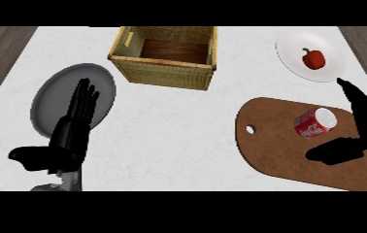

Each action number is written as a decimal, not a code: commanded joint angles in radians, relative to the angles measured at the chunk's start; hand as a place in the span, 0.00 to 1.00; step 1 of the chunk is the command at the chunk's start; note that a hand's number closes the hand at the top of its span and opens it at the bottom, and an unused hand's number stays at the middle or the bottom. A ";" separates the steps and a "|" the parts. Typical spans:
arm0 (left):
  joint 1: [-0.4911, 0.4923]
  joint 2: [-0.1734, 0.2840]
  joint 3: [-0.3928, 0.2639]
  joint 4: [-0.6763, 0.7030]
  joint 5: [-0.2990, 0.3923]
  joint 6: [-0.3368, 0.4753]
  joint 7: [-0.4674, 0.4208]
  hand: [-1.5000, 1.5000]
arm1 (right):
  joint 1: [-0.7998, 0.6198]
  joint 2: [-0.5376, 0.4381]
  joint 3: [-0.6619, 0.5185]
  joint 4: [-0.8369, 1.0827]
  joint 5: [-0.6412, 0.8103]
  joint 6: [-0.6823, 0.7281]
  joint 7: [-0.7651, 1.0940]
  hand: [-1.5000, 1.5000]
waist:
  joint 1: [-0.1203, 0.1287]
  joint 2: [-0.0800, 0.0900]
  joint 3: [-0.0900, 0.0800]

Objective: Pick the can from the cutting board and place it in the basket

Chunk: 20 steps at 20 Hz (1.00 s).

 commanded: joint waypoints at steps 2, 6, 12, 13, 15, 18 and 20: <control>-0.003 0.028 0.033 -0.064 -0.004 -0.013 0.078 0.50 | 0.031 0.062 -0.013 -0.021 0.093 -0.001 0.086 0.00 | -0.003 -0.001 0.000; -0.032 -0.036 0.030 0.074 -0.025 -0.026 -0.029 0.50 | -0.076 0.087 -0.063 0.143 0.083 0.062 0.020 0.00 | -0.001 0.001 0.000; -0.038 -0.053 0.035 0.067 -0.073 -0.025 -0.013 0.50 | -0.097 0.167 -0.089 0.189 0.131 0.094 -0.012 0.00 | -0.001 0.000 0.000; -0.015 -0.035 0.062 0.082 -0.038 -0.068 -0.057 0.50 | -0.027 0.197 -0.037 0.129 0.177 0.061 0.031 0.00 | -0.004 0.000 0.000; -0.007 -0.049 0.053 0.056 -0.058 -0.048 -0.019 0.50 | -0.032 0.182 -0.096 0.262 0.177 0.054 -0.115 0.00 | -0.001 0.000 0.000; 0.050 -0.030 0.061 -0.056 -0.046 -0.068 0.019 0.50 | 0.047 0.177 -0.117 0.140 0.160 0.116 -0.067 0.00 | -0.004 -0.002 0.000; -0.038 -0.045 0.081 0.003 -0.049 -0.073 0.049 0.50 | 0.057 0.203 -0.129 0.155 0.190 0.101 -0.102 0.00 | -0.007 -0.001 0.000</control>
